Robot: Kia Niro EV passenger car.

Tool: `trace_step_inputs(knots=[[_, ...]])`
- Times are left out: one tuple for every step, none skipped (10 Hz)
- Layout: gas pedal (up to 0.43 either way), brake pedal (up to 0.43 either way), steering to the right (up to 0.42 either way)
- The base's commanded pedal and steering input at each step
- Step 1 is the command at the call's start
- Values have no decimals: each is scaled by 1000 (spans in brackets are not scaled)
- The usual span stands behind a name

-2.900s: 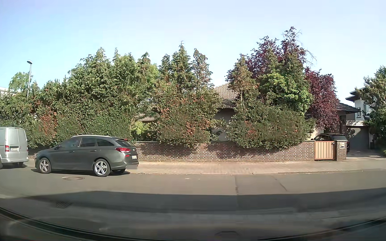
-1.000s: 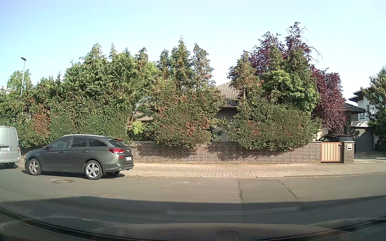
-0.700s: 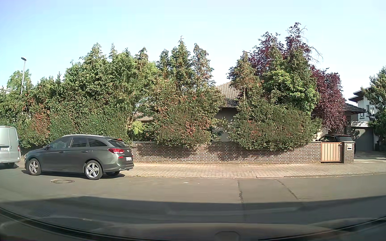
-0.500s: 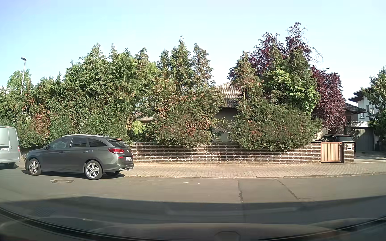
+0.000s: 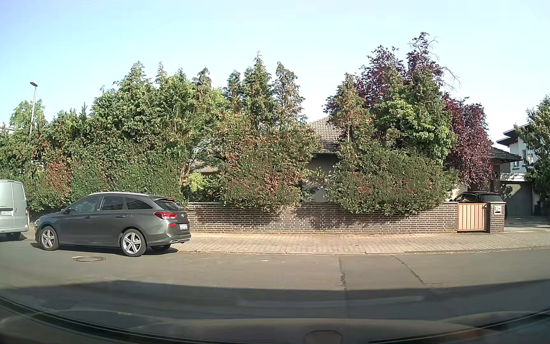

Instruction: Follow the waypoints while adhering to traffic rules and regulations

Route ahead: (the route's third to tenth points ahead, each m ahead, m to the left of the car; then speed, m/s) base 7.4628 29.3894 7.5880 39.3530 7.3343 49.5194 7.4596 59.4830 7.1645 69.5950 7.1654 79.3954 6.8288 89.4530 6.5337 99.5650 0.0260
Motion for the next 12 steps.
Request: trace_step_inputs(knots=[[0,226,-5],[0,226,-5],[0,226,-5],[0,226,-5],[0,220,-5],[0,226,-4],[0,226,-5],[0,226,-5],[0,226,-5],[0,226,-5],[0,226,-5],[0,226,-5]])
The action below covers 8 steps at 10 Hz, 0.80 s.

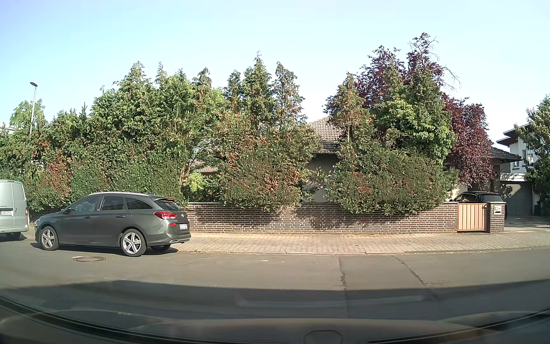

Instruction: Follow the waypoints while adhering to traffic rules and regulations

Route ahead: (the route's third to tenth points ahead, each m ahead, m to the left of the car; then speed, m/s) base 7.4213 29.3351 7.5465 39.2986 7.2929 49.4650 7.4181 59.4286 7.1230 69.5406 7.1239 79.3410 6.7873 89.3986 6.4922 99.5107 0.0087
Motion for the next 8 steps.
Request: trace_step_inputs(knots=[[0,226,-5],[0,226,-5],[0,226,-5],[0,226,-5],[0,226,-5],[0,226,-5],[0,226,-5],[0,226,-5]])
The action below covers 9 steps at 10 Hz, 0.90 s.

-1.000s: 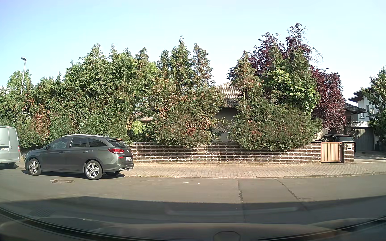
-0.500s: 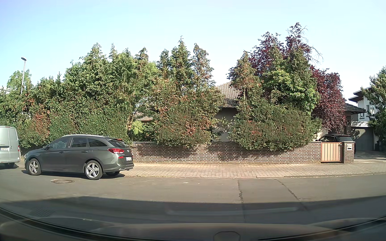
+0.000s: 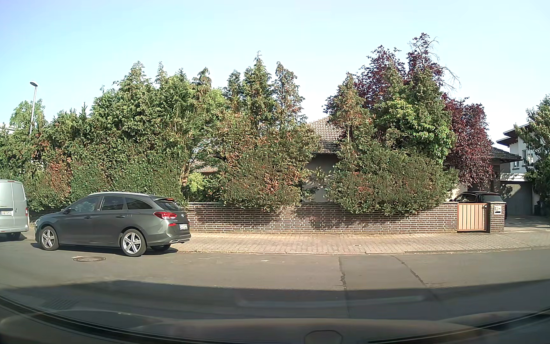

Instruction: Follow the waypoints while adhering to traffic rules and regulations

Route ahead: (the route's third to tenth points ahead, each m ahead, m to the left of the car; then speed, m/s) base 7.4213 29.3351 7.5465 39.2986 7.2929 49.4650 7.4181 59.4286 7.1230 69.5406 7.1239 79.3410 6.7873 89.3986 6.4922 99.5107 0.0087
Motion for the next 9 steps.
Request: trace_step_inputs(knots=[[0,226,-5],[0,226,-5],[0,226,-5],[0,226,-5],[0,226,-5],[0,226,-5],[0,220,-5],[0,226,-5],[0,226,-5]])
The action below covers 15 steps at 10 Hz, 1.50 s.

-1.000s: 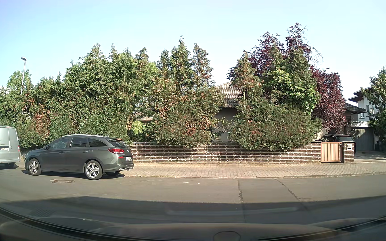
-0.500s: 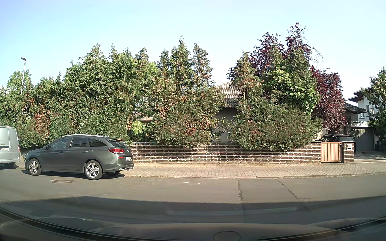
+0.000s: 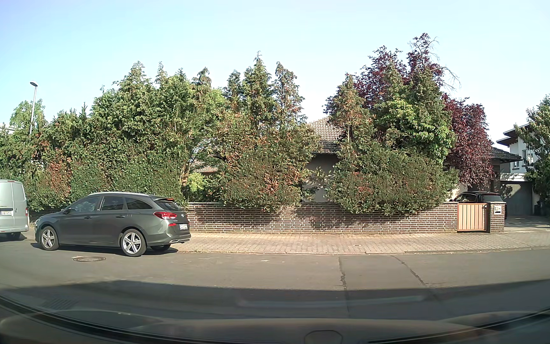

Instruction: Follow the waypoints while adhering to traffic rules and regulations

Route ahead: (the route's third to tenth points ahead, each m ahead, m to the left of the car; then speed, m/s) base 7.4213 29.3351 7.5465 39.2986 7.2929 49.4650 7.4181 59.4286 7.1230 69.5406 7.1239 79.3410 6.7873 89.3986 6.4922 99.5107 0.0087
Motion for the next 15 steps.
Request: trace_step_inputs(knots=[[0,226,-5],[0,220,-5],[0,226,-5],[0,220,-5],[0,220,-5],[0,220,-5],[0,226,-5],[0,226,-5],[0,226,-5],[0,220,-5],[0,226,-5],[0,226,-5],[0,220,-5],[0,226,-5],[0,226,-5]])
